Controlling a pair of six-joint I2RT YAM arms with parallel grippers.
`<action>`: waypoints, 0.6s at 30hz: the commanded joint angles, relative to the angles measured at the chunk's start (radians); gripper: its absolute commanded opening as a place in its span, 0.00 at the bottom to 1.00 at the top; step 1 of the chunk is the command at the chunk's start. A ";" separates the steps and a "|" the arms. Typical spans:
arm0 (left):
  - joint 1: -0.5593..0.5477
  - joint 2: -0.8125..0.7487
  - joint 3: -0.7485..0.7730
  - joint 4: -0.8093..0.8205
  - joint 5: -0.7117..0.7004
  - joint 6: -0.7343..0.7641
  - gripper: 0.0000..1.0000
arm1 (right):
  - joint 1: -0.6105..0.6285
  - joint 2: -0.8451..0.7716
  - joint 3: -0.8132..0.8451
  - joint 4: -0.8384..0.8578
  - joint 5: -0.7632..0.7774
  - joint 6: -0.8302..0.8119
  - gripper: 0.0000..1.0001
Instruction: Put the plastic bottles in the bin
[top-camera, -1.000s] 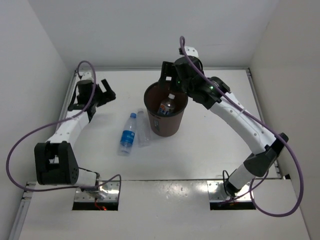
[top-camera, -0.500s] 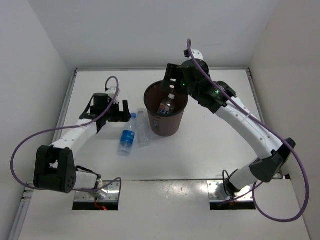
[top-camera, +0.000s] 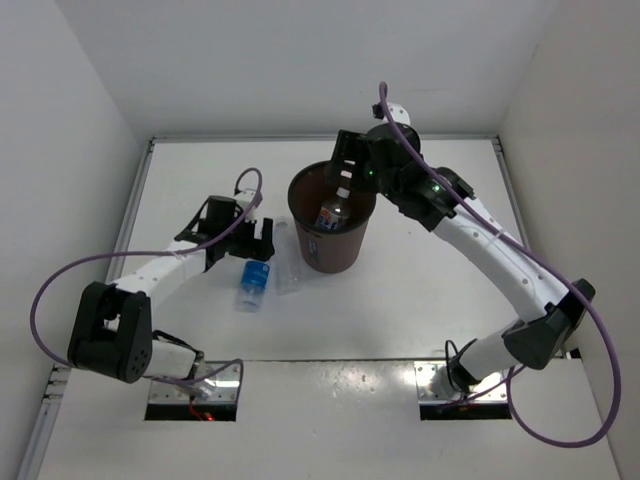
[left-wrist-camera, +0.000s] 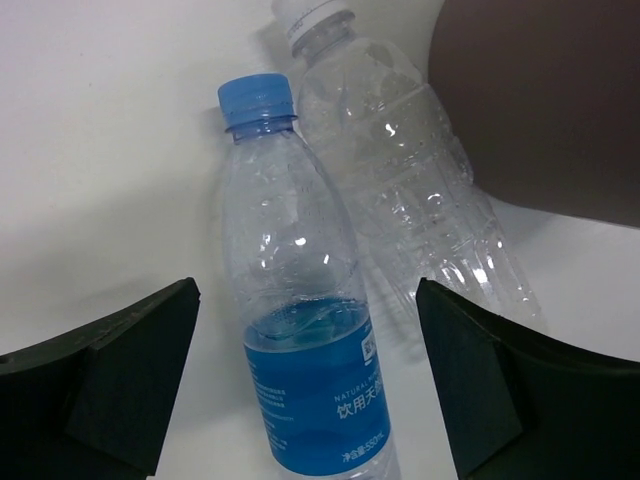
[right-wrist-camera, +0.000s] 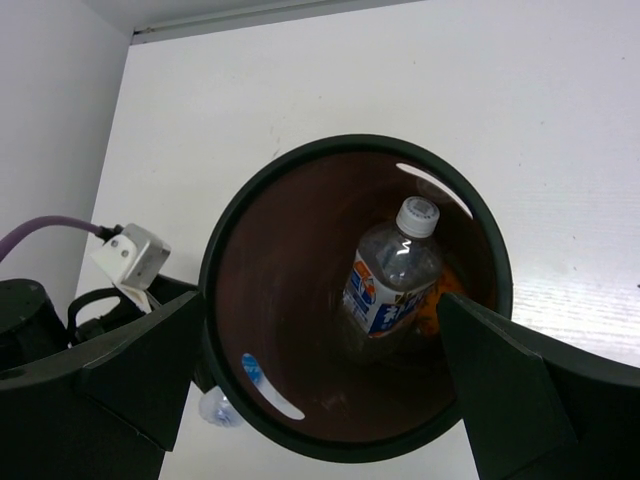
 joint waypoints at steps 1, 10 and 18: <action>-0.006 0.008 -0.002 0.000 0.008 0.017 0.95 | -0.004 -0.043 -0.021 0.031 0.006 0.026 1.00; -0.006 0.035 -0.011 0.023 0.020 0.017 0.80 | -0.013 -0.063 -0.030 0.031 0.006 0.035 1.00; -0.036 0.055 -0.042 0.032 0.000 0.017 0.95 | -0.022 -0.072 -0.064 0.022 0.015 0.055 1.00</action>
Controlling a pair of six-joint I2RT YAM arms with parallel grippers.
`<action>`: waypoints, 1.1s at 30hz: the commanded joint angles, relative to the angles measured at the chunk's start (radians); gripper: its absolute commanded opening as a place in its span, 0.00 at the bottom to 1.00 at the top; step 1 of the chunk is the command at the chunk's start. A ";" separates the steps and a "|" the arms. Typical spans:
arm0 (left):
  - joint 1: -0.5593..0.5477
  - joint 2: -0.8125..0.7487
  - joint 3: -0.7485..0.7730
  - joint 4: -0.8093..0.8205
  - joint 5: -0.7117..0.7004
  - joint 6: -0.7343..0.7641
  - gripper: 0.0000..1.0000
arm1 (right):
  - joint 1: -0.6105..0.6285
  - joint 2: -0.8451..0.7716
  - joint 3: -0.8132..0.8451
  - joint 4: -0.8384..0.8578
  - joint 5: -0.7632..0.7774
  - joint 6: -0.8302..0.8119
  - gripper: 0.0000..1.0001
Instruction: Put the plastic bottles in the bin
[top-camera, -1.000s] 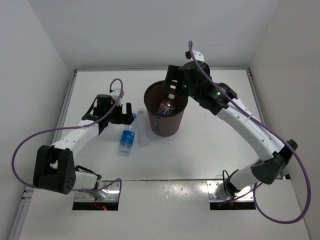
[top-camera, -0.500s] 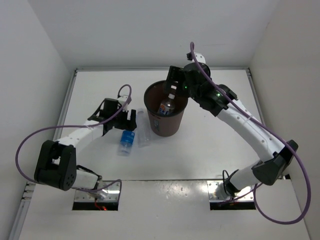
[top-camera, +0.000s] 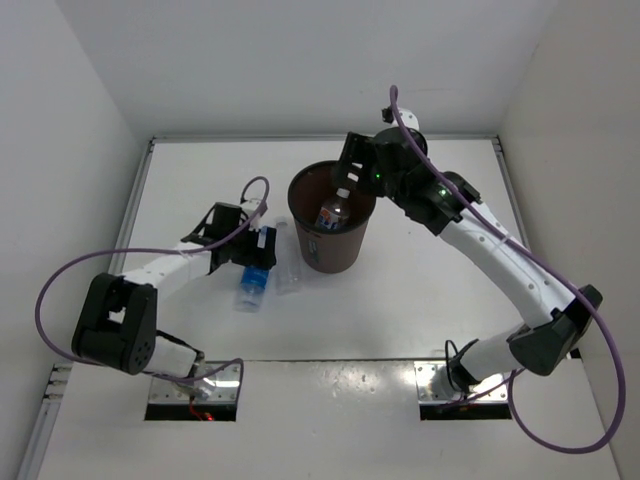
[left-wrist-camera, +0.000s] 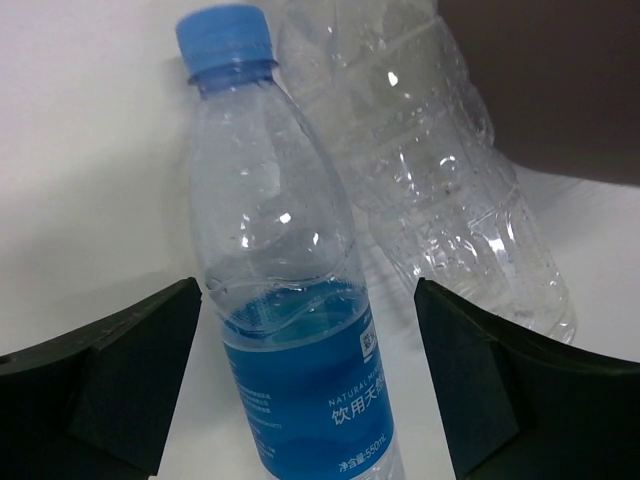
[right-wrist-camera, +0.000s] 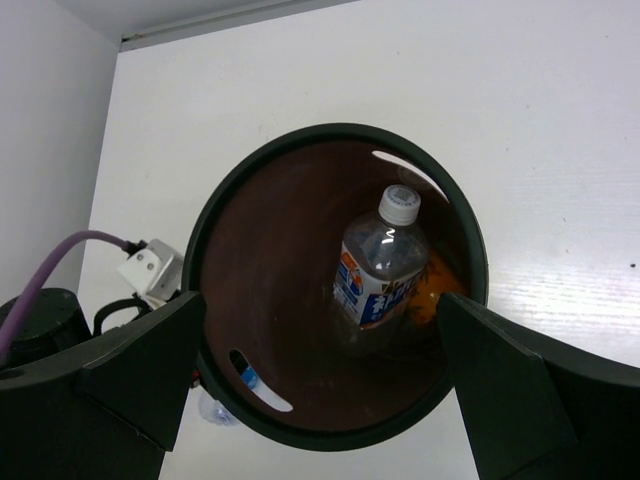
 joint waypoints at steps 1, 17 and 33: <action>-0.020 0.005 -0.020 0.021 -0.006 0.010 0.95 | -0.014 -0.028 -0.009 0.020 0.012 0.018 1.00; -0.020 0.034 0.078 0.060 -0.142 0.019 0.43 | -0.032 -0.046 -0.052 0.020 0.012 0.018 1.00; 0.078 0.134 0.773 0.023 -0.482 -0.240 0.37 | -0.060 -0.069 -0.084 0.039 0.001 0.071 1.00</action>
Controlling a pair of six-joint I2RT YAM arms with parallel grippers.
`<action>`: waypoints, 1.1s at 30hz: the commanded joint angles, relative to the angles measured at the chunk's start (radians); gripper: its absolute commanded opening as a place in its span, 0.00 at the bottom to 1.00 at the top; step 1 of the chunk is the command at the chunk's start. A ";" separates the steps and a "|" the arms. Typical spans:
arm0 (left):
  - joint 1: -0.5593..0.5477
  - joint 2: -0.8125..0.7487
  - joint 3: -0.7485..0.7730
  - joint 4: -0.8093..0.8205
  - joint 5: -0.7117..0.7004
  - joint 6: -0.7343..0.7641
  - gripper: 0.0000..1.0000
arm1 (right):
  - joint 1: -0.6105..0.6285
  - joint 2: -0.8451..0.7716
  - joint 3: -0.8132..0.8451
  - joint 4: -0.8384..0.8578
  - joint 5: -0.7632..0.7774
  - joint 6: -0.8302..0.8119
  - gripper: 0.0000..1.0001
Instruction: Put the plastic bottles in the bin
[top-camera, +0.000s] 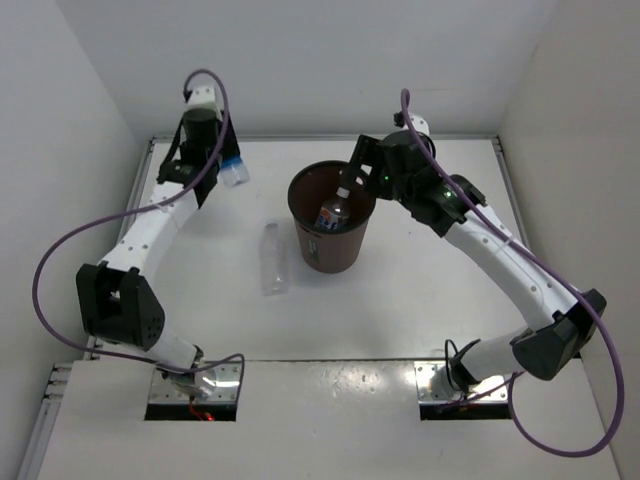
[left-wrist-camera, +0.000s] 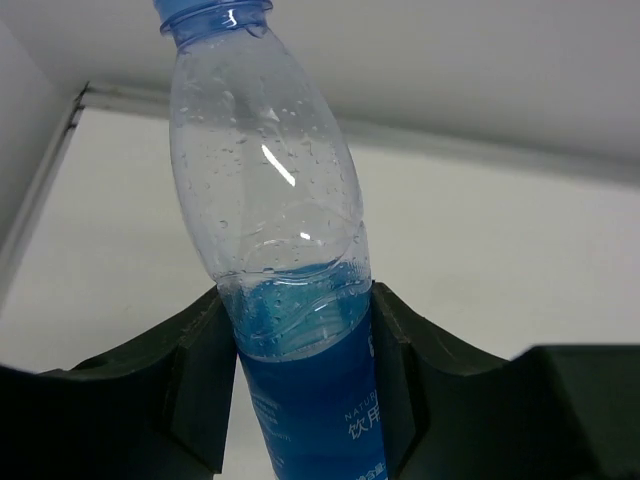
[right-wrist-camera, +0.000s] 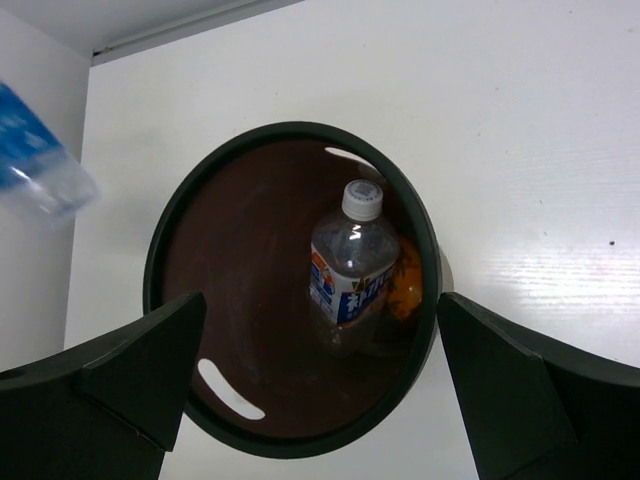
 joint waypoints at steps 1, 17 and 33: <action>0.000 0.006 0.149 0.015 0.038 -0.163 0.37 | -0.017 -0.039 -0.017 0.034 0.017 0.057 1.00; -0.451 0.063 0.318 0.053 0.145 -0.196 0.41 | -0.123 -0.066 -0.048 -0.055 0.091 0.253 1.00; -0.473 0.029 0.183 0.085 0.047 -0.164 1.00 | -0.180 -0.118 -0.131 -0.057 0.048 0.272 1.00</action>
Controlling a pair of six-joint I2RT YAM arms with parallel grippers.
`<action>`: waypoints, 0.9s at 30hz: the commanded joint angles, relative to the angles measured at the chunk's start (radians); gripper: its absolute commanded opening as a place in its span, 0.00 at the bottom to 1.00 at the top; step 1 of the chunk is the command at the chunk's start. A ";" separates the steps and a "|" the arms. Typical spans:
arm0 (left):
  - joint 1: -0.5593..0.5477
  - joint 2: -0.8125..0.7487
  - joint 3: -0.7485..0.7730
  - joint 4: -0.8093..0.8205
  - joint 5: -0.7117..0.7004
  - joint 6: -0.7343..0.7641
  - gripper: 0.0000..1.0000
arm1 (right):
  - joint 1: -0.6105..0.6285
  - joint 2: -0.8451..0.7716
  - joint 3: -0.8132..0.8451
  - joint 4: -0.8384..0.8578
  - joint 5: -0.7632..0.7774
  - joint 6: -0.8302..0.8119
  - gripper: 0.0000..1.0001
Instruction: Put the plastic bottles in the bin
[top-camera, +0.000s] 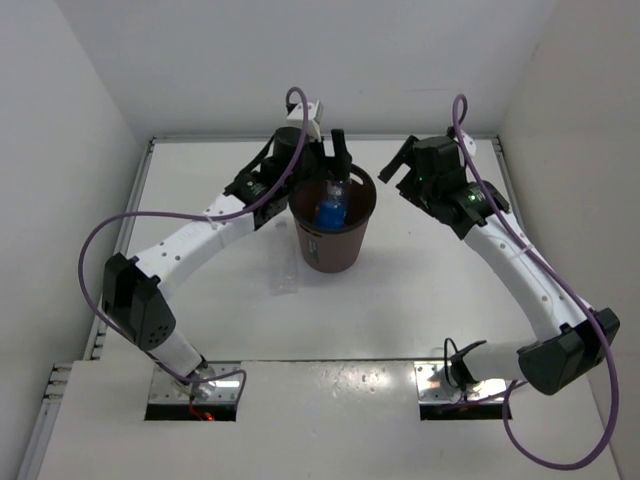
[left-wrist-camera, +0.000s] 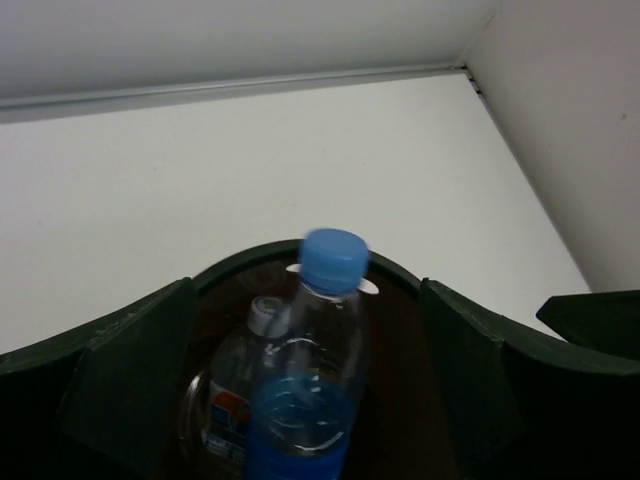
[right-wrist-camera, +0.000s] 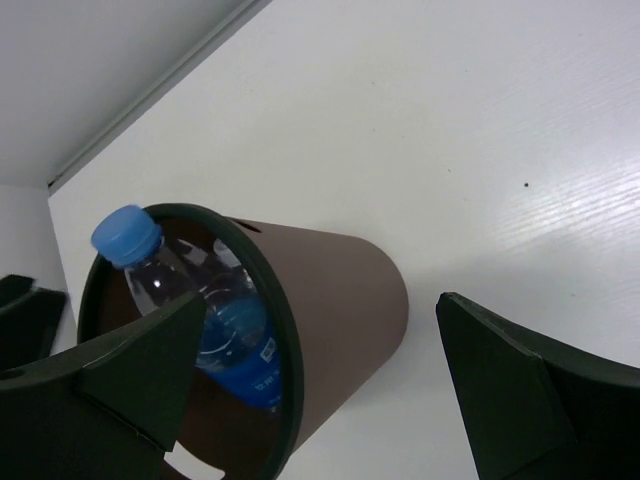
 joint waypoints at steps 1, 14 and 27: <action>0.003 -0.035 0.097 0.052 -0.083 0.051 1.00 | -0.011 -0.030 -0.011 0.010 -0.011 0.020 1.00; 0.424 -0.060 0.012 -0.186 -0.272 -0.329 1.00 | -0.040 -0.058 -0.038 0.010 -0.031 0.020 1.00; 0.507 -0.177 -0.700 0.239 0.451 -0.067 1.00 | -0.068 -0.068 -0.086 0.010 -0.062 0.020 1.00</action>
